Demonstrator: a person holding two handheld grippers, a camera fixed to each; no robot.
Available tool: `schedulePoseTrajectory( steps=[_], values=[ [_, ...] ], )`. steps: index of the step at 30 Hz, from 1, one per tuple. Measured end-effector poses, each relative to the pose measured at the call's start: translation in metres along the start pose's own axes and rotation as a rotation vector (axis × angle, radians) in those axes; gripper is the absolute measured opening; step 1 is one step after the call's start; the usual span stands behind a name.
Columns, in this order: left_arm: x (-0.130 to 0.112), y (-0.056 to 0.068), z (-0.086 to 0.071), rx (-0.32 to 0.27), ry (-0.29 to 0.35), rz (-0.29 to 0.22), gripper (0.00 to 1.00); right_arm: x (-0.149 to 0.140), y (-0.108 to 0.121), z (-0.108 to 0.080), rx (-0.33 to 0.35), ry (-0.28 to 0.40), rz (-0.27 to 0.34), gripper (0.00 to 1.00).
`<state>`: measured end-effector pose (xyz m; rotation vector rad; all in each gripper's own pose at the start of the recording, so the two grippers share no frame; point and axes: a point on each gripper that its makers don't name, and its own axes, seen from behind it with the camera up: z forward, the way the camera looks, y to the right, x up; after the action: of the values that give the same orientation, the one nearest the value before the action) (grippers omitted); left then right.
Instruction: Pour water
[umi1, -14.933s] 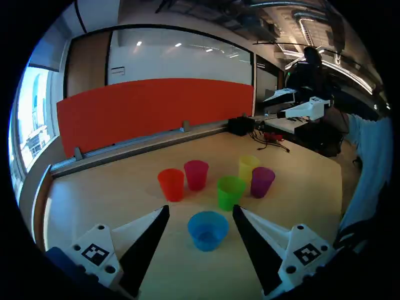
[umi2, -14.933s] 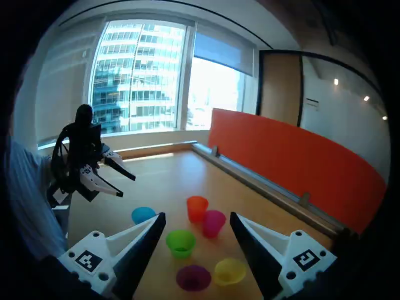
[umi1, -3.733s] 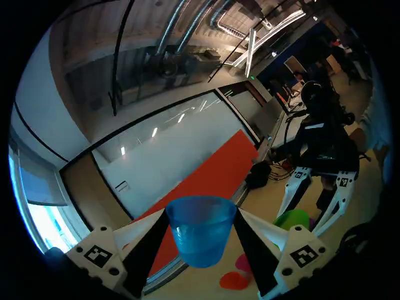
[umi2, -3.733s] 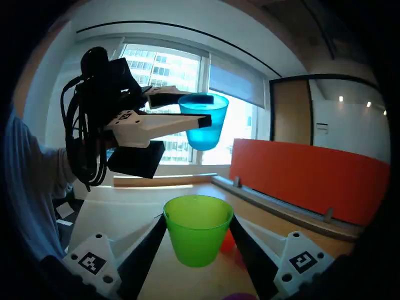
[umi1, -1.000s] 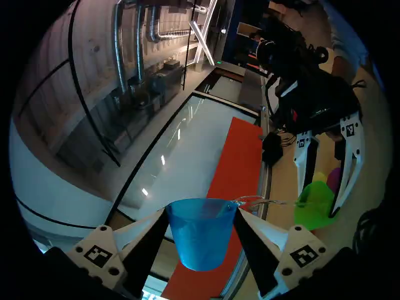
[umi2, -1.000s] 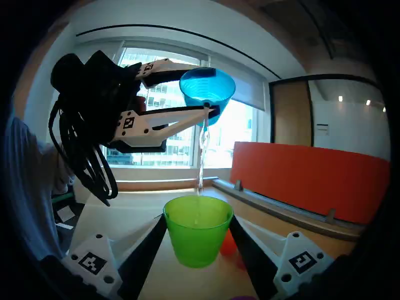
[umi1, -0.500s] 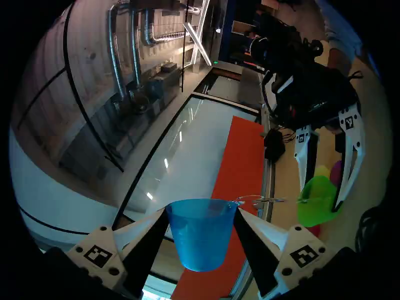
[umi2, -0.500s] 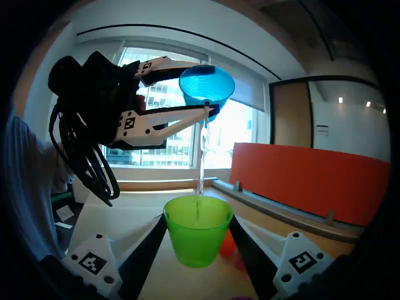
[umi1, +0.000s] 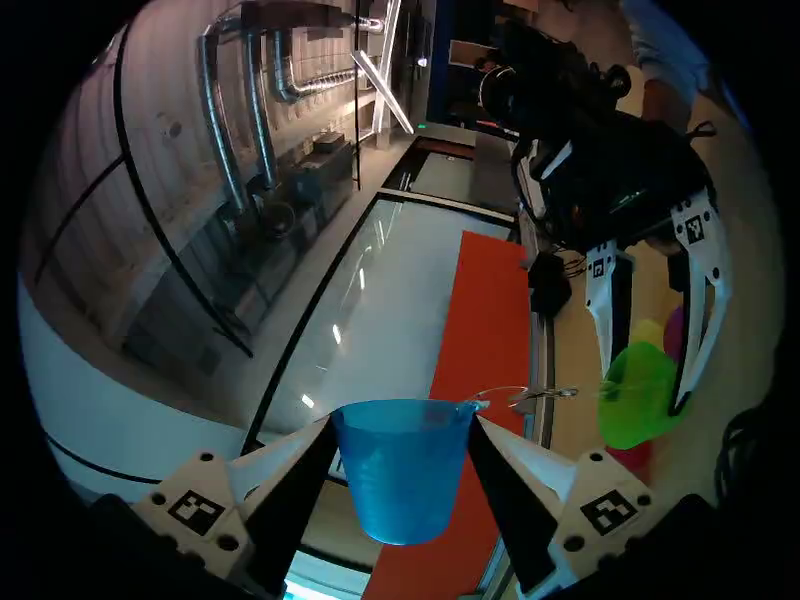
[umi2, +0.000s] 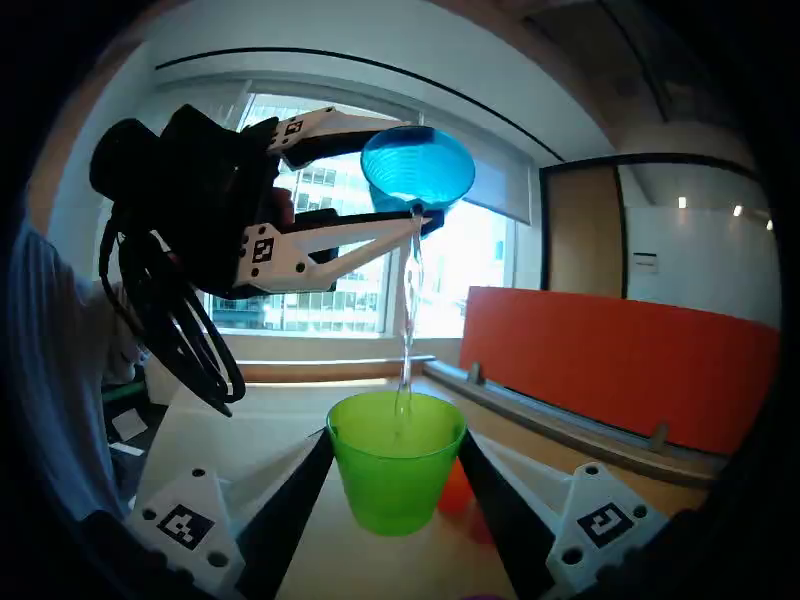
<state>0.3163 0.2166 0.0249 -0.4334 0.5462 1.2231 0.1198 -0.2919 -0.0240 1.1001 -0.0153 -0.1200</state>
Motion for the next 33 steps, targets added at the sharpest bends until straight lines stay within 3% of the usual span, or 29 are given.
schedulePoseTrajectory(
  steps=[20, 33],
  values=[
    [0.0049, 0.0009, -0.0019, -0.003, 0.002, 0.054, 0.87, -0.0005, -0.0005, 0.0004, 0.0, 0.007, 0.0, 0.9],
    [0.008, 0.0028, -0.002, -0.004, 0.006, 0.125, 0.87, 0.001, -0.0016, -0.0002, 0.0, 0.012, 0.0, 0.9]
  ],
)
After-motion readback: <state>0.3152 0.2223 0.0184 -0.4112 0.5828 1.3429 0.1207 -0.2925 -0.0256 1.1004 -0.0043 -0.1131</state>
